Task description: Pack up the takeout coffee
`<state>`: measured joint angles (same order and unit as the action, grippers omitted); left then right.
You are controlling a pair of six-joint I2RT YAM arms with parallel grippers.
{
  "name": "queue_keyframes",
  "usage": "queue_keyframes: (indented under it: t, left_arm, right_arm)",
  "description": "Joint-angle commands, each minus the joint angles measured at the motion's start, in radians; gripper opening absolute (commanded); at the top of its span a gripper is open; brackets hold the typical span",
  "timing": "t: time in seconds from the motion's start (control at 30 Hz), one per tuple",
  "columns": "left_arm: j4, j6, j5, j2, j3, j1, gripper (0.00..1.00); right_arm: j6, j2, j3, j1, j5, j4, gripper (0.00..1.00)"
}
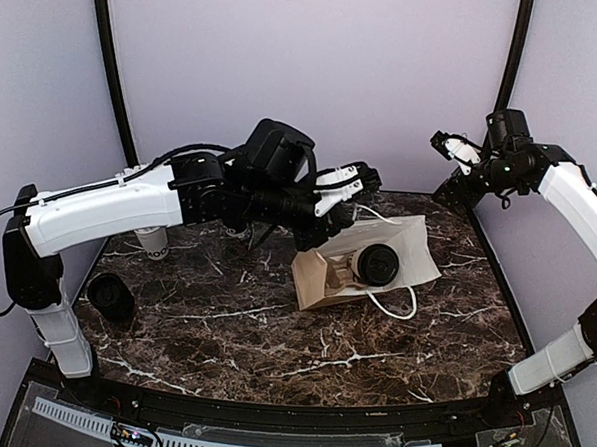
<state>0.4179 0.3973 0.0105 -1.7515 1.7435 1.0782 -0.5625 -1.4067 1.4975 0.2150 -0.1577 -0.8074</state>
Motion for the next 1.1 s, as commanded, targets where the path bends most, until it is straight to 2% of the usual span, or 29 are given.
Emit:
queue_keyframes:
  t: [0.0, 0.3, 0.6, 0.97, 1.07]
  left_arm:
    - [0.021, -0.044, -0.062, 0.054, -0.019, 0.034, 0.0]
    - [0.004, -0.073, -0.074, 0.092, -0.064, 0.055, 0.0]
    - [-0.006, -0.031, 0.052, 0.039, -0.013, 0.044, 0.0]
    - [-0.036, -0.076, 0.0, 0.017, 0.001, -0.049, 0.0]
    - [-0.043, -0.114, -0.049, 0.005, -0.003, -0.11, 0.0]
  right_arm:
    - [0.013, -0.007, -0.011, -0.003, -0.013, 0.036, 0.84]
    - [0.027, -0.025, -0.007, -0.003, -0.034, 0.043, 0.84]
    - [0.03, -0.02, -0.013, -0.003, -0.032, 0.043, 0.84]
    - [0.032, -0.004, -0.034, -0.003, -0.035, 0.045, 0.85]
    - [0.034, -0.008, -0.034, -0.003, -0.043, 0.047, 0.85]
